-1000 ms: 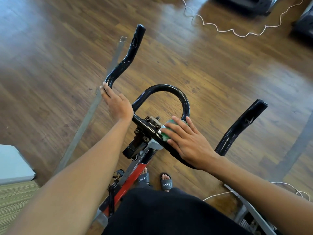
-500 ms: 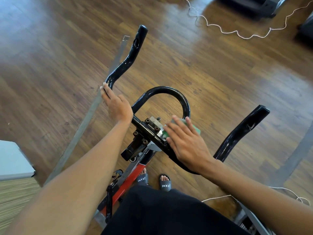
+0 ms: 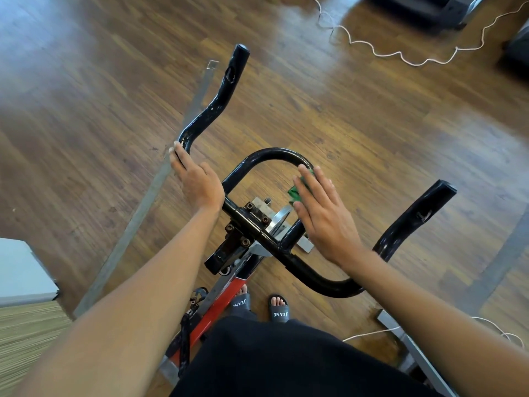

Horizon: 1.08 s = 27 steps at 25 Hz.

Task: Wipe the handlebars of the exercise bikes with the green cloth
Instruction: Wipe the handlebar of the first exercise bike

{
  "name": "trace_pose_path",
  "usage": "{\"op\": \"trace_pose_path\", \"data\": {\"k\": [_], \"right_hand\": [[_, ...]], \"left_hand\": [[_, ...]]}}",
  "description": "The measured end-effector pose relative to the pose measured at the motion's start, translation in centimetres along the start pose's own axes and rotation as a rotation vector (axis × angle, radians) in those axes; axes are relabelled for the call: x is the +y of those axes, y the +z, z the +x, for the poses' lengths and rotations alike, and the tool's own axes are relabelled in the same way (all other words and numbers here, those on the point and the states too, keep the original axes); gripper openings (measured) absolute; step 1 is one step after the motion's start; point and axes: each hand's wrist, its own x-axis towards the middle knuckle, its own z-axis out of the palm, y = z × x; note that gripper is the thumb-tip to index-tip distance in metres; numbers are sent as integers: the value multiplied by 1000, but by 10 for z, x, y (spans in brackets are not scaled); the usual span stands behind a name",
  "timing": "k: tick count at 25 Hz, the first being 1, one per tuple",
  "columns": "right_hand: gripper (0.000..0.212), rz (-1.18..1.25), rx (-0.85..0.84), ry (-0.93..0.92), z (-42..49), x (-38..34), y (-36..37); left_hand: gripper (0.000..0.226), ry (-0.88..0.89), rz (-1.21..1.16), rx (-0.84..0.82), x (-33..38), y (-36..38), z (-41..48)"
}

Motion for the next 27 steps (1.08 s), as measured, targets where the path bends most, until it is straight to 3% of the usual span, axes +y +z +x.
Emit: {"op": "trace_pose_path", "data": {"k": [5,8,11,17,23,27], "right_hand": [[58,-70,34,126,-13,-24,15],[57,44,69,322,15,-30,11],[58,69,123,483,31,-35,11],[53,-170,266,721,70,-58,27],[50,-212,342,751,107,-78,46],[49,-117,367,601,118,-94,51]], "left_hand": [[61,7,-4,-24,-3,-1,2],[57,22,53,-34,-1,-10,11],[44,170,121,-30,11,-23,48],[45,393,394,-453,37,-12,111],[45,535,399,-390,25,-7,111],[43,533,395,-393,26,-8,111]]}}
